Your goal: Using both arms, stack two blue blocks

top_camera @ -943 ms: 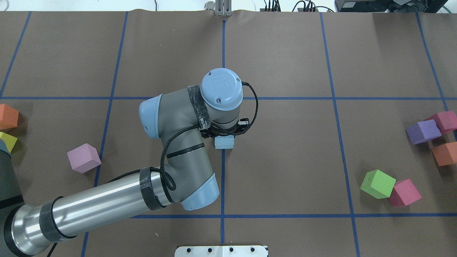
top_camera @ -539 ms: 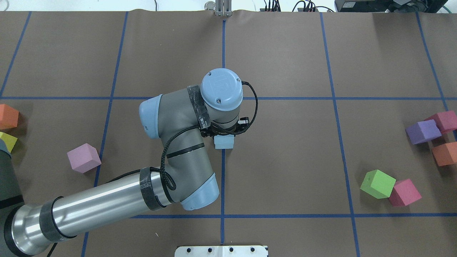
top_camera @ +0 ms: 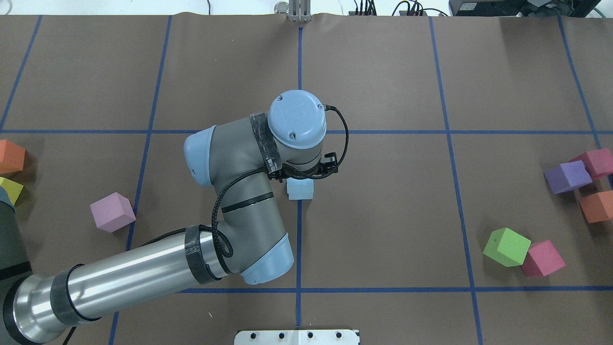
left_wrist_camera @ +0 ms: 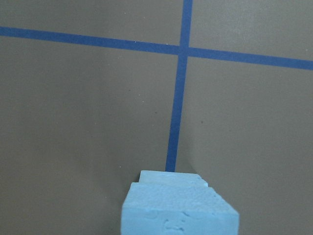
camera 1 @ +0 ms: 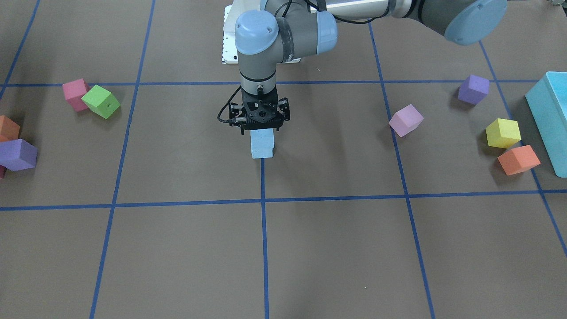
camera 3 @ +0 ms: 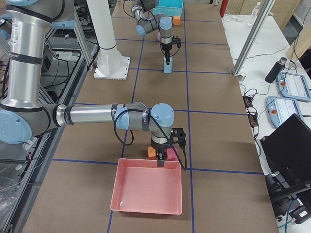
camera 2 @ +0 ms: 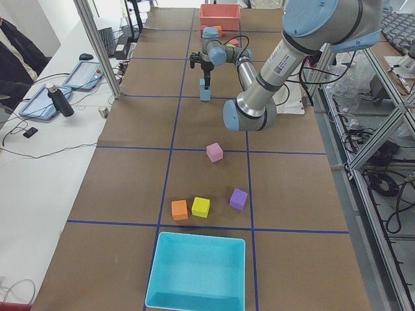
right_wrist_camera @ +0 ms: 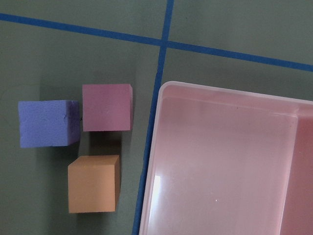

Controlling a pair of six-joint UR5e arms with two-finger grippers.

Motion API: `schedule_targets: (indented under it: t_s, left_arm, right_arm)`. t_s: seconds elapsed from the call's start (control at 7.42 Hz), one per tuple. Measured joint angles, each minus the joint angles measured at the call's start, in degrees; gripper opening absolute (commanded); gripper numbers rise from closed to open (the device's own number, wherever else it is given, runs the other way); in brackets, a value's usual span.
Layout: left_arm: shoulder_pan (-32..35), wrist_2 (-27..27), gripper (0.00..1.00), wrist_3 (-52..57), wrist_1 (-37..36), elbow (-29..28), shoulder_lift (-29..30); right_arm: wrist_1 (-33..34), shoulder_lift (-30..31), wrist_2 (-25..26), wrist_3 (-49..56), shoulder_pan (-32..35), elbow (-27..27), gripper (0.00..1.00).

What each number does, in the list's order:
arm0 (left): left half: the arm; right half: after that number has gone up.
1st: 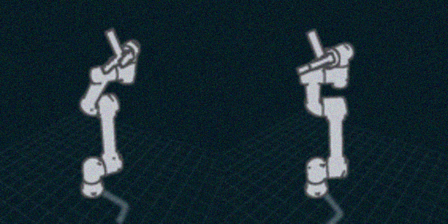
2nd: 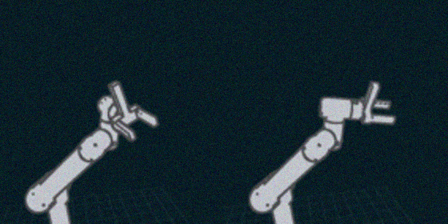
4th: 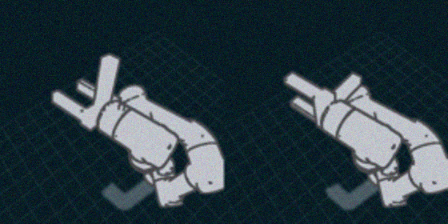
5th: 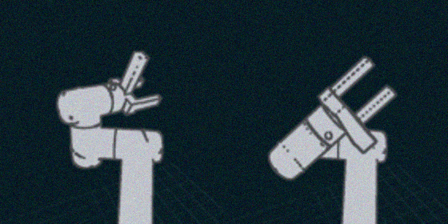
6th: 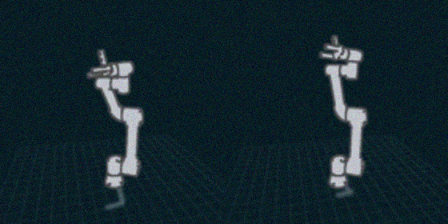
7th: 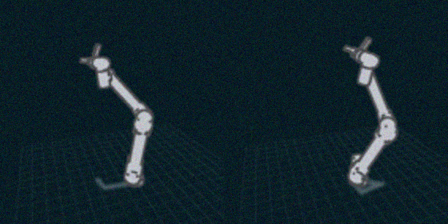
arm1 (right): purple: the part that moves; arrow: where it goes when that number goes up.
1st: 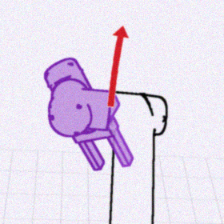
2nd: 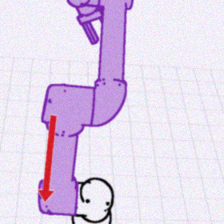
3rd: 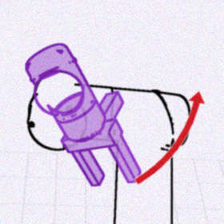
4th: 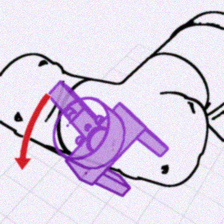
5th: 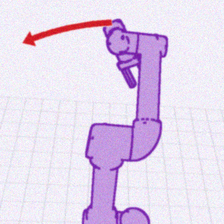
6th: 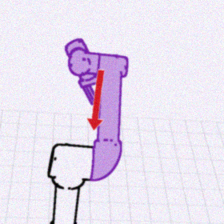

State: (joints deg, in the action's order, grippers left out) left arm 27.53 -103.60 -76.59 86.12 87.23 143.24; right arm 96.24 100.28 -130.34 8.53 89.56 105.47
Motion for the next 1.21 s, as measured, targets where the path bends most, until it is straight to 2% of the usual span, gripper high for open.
schedule_targets:
  t_s: [0.27,0.54,0.81,1.08,1.21]
  left_arm:
    - [1.36,-0.88,0.98,1.91,-0.83,6.74,-2.06]
    - [6.66,-6.35,0.97,11.76,-2.53,15.82,-9.5]
    - [14.24,-10.94,0.98,28.09,-3.03,22.89,-21.34]
    - [26.06,-18.44,0.98,48.07,-2.7,24.87,-33.12]
    - [33.24,-22.46,0.98,58.83,-2.67,24.08,-38.18]
  right_arm:
    - [0.0,0.0,0.0,0.05,0.0,-0.02,1.0]
    - [-0.07,0.22,0.09,0.24,0.0,-0.19,1.0]
    - [-0.16,0.72,0.23,0.53,0.0,-0.25,1.0]
    - [-0.17,1.04,0.26,0.59,0.0,-0.26,1.0]
    - [-0.18,1.1,0.26,0.6,0.0,-0.26,1.0]
